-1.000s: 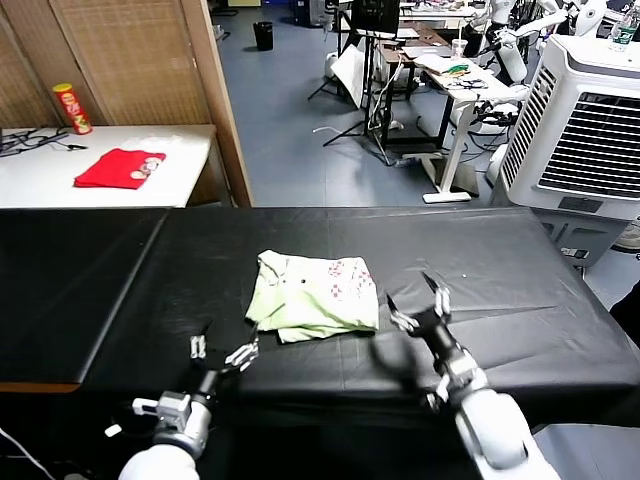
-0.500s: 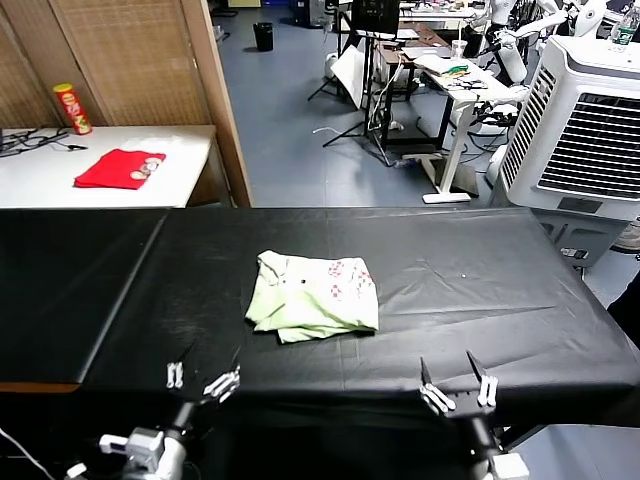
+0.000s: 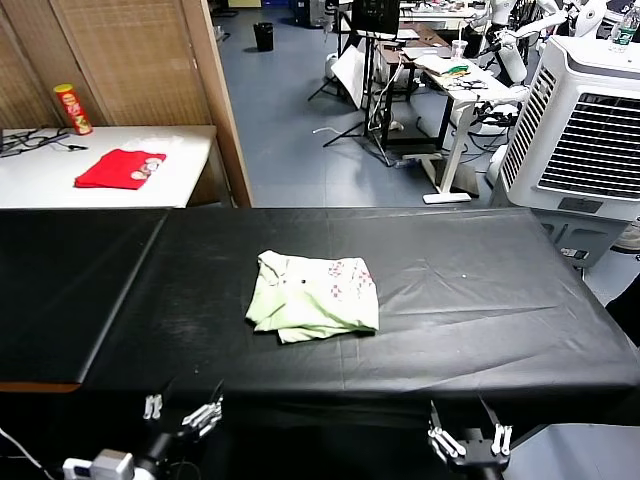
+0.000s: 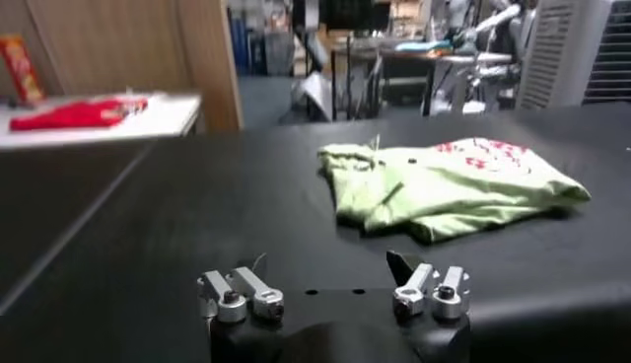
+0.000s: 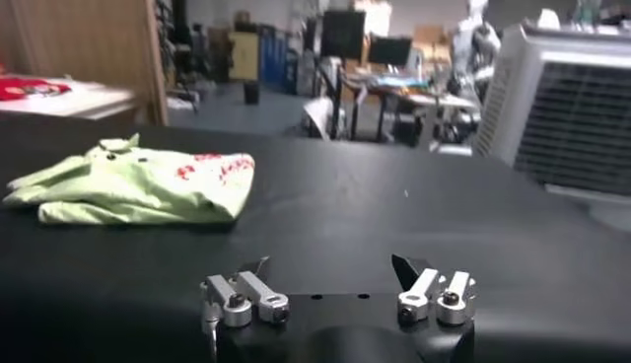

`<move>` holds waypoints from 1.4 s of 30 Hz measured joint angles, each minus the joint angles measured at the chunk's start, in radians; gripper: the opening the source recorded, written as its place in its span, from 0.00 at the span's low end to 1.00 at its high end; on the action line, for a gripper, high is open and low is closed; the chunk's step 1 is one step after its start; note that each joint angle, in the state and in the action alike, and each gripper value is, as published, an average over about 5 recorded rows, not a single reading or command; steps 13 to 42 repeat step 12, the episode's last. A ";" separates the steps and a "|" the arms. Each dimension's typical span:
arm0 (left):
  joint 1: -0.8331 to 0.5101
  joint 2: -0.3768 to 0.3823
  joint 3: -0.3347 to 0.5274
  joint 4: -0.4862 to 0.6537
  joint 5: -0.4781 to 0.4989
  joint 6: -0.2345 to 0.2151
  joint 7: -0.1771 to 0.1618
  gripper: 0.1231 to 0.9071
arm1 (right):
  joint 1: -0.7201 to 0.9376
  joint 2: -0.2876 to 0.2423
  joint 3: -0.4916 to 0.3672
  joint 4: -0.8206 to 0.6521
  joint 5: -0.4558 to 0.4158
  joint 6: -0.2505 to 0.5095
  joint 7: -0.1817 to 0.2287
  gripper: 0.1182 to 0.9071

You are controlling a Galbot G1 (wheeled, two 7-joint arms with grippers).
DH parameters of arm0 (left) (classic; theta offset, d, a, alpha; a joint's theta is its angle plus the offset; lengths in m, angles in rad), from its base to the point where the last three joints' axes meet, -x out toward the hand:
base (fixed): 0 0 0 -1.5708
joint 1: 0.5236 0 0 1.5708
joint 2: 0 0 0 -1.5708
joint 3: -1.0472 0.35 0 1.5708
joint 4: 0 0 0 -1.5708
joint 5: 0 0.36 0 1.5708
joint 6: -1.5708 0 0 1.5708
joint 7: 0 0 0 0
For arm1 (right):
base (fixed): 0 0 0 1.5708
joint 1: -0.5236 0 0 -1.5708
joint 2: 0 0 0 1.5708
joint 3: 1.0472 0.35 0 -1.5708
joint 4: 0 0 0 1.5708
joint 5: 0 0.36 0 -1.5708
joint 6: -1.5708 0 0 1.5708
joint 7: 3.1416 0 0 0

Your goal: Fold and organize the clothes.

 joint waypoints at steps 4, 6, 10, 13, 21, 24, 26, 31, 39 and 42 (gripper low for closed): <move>0.024 0.002 -0.021 -0.017 -0.013 0.007 0.000 0.86 | -0.019 -0.001 -0.002 0.009 0.006 -0.018 0.009 0.86; 0.033 0.002 -0.030 -0.023 -0.020 0.012 0.000 0.86 | -0.023 -0.001 -0.002 0.011 0.006 -0.019 0.009 0.86; 0.043 0.003 -0.042 -0.033 -0.029 0.018 0.002 0.86 | -0.028 -0.001 -0.003 0.014 0.006 -0.019 0.009 0.86; 0.044 0.003 -0.043 -0.034 -0.030 0.019 0.003 0.86 | -0.029 -0.001 -0.003 0.014 0.006 -0.019 0.009 0.86; 0.044 0.003 -0.043 -0.034 -0.030 0.019 0.003 0.86 | -0.029 -0.001 -0.003 0.014 0.006 -0.019 0.009 0.86; 0.044 0.003 -0.043 -0.034 -0.030 0.019 0.003 0.86 | -0.029 -0.001 -0.003 0.014 0.006 -0.019 0.009 0.86; 0.044 0.003 -0.043 -0.034 -0.030 0.019 0.003 0.86 | -0.029 -0.001 -0.003 0.014 0.006 -0.019 0.009 0.86; 0.044 0.003 -0.043 -0.034 -0.030 0.019 0.003 0.86 | -0.029 -0.001 -0.003 0.014 0.006 -0.019 0.009 0.86; 0.044 0.003 -0.043 -0.034 -0.030 0.019 0.003 0.86 | -0.029 -0.001 -0.003 0.014 0.006 -0.019 0.009 0.86; 0.044 0.003 -0.043 -0.034 -0.030 0.019 0.003 0.86 | -0.029 -0.001 -0.003 0.014 0.006 -0.019 0.009 0.86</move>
